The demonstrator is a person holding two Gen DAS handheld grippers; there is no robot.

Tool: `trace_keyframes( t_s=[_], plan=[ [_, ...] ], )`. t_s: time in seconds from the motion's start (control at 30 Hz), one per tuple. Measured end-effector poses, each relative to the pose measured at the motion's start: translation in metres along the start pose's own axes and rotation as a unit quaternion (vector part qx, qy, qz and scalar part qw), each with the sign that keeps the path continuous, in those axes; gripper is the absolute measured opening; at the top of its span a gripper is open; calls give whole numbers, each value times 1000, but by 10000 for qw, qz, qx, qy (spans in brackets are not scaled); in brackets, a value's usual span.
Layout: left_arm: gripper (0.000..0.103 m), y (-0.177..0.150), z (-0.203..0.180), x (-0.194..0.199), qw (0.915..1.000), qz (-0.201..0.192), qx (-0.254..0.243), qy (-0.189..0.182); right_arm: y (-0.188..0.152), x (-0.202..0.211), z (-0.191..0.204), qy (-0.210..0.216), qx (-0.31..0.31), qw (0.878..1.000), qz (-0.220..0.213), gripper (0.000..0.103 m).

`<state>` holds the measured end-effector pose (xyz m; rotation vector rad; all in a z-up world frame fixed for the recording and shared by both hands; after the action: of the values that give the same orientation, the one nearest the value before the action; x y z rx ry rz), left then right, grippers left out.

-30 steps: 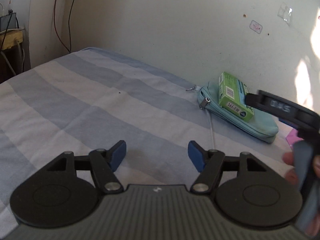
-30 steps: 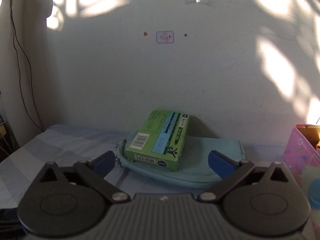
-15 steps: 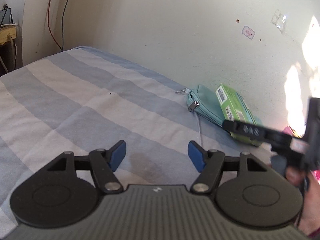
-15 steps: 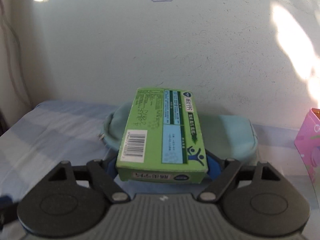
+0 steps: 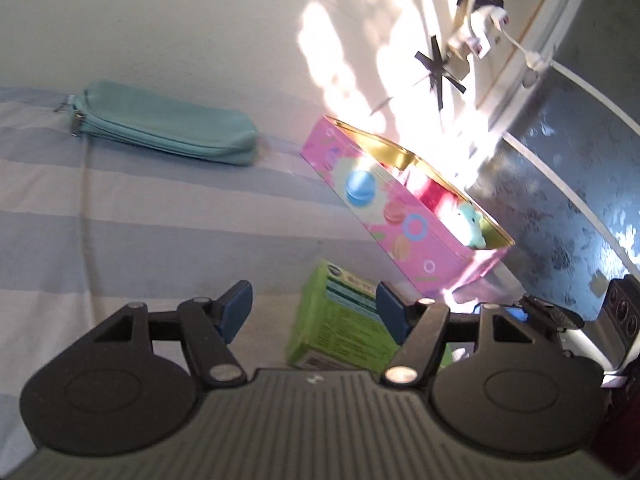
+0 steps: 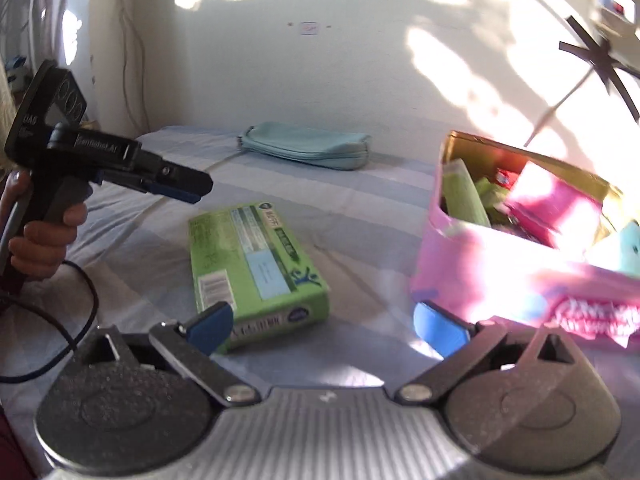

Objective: Organize objects

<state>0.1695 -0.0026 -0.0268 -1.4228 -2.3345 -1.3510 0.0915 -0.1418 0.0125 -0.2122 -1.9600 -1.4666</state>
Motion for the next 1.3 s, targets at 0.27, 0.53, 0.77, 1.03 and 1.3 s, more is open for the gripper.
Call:
trace_keyframes(
  t_s=[0.27, 0.53, 0.77, 1.03, 1.3],
  plan=[
    [64, -30, -12, -18, 9987, 376, -84, 329, 1, -6, 37, 681, -124, 9974, -191, 90],
    [63, -20, -51, -17, 9988, 216, -269, 348, 11, -5, 12, 150, -488, 9972, -540, 56],
    [63, 17, -148, -47, 9940, -202, -1079, -29, 26, 42, -67, -493, -821, 9870, -1289, 52],
    [64, 23, -196, -137, 9892, 311, -1423, 143, 10, 21, -167, -949, -1408, 9801, -1024, 56],
    [65, 31, -182, -198, 9866, 784, -1244, 712, 7, -10, -210, -1124, -1287, 9844, -416, 56]
  ],
)
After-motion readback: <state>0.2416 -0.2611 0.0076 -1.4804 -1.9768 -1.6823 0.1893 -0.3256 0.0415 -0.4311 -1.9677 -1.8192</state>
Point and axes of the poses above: each gripper's, at about its wrist camera, not at the fingertips, and x roughly against the way its jaws point, z to its left, y to its top, the point moved 10 cm from there along -x, roughly the way its jaws point, and after that the axes turned 12 degrees about x, right-handed, at the moved point
